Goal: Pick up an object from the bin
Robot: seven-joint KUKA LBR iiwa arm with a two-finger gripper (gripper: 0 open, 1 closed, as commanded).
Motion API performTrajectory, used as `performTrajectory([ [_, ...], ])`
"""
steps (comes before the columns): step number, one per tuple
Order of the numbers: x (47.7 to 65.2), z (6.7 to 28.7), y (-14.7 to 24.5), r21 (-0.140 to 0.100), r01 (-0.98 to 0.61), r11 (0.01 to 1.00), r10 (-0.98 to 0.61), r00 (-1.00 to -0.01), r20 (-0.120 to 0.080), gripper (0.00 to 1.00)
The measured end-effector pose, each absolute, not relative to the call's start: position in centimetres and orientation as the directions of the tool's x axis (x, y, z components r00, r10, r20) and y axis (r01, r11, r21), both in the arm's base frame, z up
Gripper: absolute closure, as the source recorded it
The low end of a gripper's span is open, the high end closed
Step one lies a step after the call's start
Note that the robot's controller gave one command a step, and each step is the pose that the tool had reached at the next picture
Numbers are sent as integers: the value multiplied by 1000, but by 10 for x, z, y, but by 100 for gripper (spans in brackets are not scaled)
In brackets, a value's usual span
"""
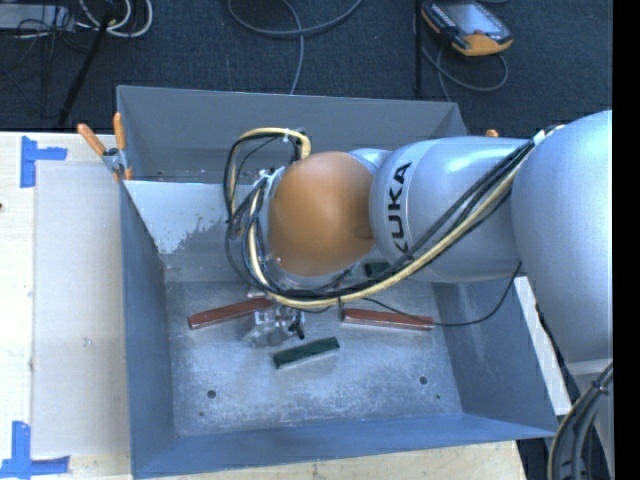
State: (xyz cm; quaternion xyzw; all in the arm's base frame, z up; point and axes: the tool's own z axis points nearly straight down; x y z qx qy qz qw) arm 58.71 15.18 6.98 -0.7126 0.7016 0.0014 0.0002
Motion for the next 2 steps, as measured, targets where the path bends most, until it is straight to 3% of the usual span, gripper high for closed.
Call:
performTrajectory([
  [1,587,70,151,2,-1000,-14,-1000,14,-2,0],
  [2,587,70,151,2,-1000,-13,-1000,13,-2,100],
])
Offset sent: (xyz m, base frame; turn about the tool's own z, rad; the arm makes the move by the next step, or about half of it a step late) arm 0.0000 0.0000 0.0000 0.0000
